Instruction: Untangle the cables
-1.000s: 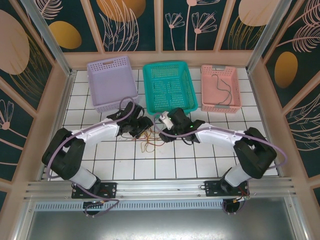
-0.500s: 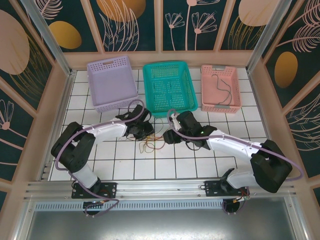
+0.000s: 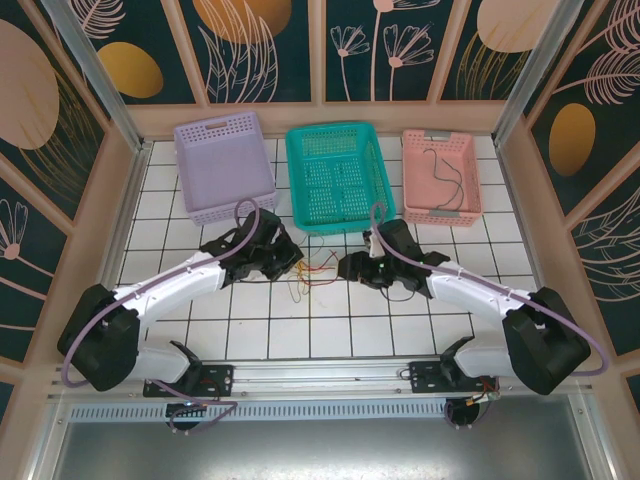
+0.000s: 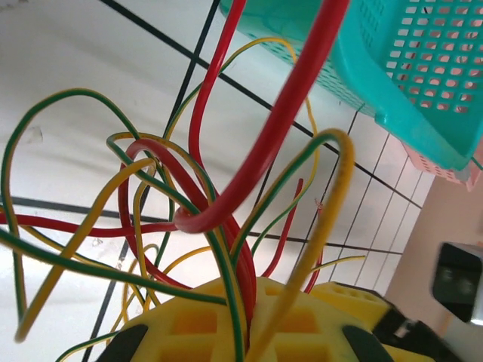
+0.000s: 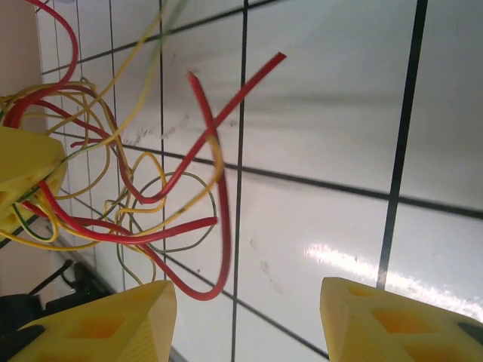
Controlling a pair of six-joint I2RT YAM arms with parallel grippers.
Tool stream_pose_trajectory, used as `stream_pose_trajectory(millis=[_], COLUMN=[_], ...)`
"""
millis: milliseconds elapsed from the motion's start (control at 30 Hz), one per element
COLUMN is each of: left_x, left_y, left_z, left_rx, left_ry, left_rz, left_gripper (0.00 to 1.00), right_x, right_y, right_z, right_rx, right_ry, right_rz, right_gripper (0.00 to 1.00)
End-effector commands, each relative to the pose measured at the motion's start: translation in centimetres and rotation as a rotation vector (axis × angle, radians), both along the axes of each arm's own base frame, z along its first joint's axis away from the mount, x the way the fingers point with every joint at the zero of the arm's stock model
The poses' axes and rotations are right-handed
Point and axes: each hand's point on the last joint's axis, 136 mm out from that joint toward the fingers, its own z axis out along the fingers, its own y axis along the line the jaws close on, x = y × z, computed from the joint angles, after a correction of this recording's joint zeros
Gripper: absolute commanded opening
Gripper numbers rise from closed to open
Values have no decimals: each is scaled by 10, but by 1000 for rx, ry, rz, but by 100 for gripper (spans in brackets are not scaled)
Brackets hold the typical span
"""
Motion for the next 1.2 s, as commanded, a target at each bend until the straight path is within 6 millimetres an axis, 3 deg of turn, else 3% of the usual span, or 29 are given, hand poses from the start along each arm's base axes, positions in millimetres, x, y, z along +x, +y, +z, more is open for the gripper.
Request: stream_pose_trajectory(millis=[0,100,267,433,633,900,1033,1133,1167], left_x=[-8,-9,-8,-5,-6,-6,-8,-10,-10], left_y=[0,0,-2,-6,-7,-8,-4,7,14], left_z=[0,0,5,9,11,14,13,6,1], left_rx=[-45,-68,-86,-107,-113,-119,-106,-40,8], left_ry=[38,43,34,25,27,22,23,20,15], left_rz=[20,31,37,40,30,29,30,40,45], left_gripper=[0,0,0,0,0,0,0,0,7], right_x=[-3,-1,-4,-14,-6,-2,4,8,8], right_y=[9,10,11,17,31,49,41,28,22], right_z=[17,23,15,6,15,5,6,7,8], right_rx=[157,224,257,265,324,321,283,181,142], right_ry=[102,122,157,199,182,209,171,114,99], right_rz=[-87,-142,-179,-200,-221,-211,-241,-243,-236], right_gripper=[54,49,42,43,40,25,0,0,0])
